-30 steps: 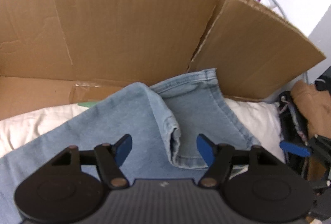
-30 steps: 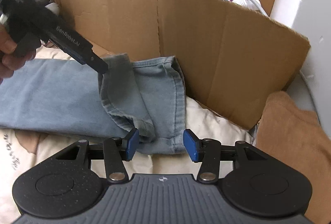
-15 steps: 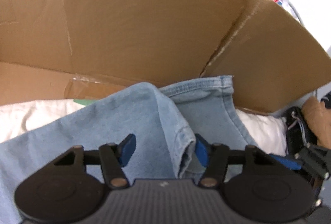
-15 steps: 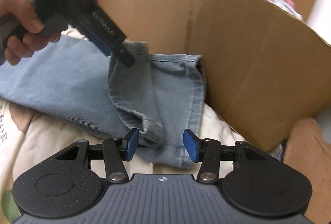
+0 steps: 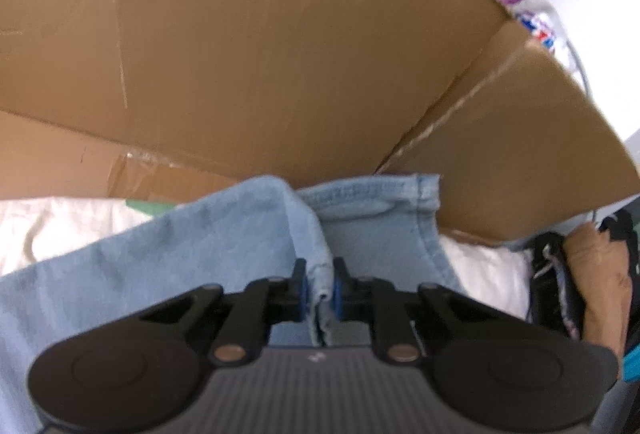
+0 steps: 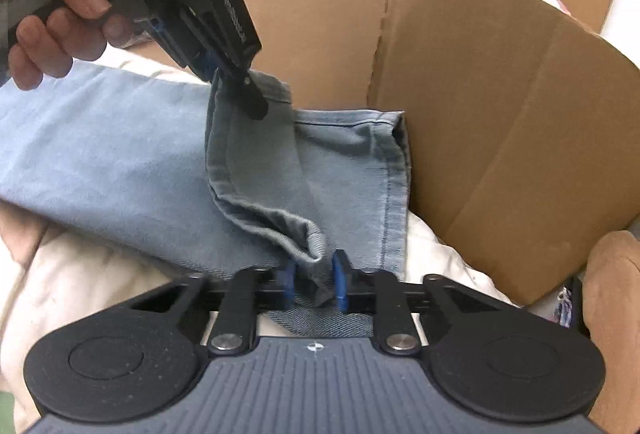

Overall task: Fold clothes
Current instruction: 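Pinch the leg hem with the right tool while the left tool pinches beside it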

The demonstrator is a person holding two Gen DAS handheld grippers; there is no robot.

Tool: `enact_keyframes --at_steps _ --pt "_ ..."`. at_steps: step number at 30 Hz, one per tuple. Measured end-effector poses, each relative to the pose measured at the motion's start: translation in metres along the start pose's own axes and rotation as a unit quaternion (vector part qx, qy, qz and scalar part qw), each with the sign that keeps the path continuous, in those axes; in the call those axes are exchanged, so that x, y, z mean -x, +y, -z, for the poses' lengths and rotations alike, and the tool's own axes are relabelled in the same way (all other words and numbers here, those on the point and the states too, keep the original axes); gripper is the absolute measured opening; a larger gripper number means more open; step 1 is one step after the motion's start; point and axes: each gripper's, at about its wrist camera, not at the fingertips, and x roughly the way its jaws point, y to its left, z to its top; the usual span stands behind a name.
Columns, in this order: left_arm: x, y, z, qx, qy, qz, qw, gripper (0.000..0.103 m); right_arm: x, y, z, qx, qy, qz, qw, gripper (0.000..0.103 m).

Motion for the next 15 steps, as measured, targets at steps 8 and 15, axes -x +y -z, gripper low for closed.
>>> enact_keyframes --at_steps 8,15 --pt "-0.019 -0.011 -0.025 0.031 -0.003 0.024 0.9992 0.012 0.012 -0.028 -0.001 -0.116 0.031 -0.008 0.993 0.008" --pt "-0.041 -0.028 -0.032 0.037 -0.009 0.033 0.9987 0.013 0.008 -0.043 0.016 -0.185 0.055 -0.015 0.981 0.008"
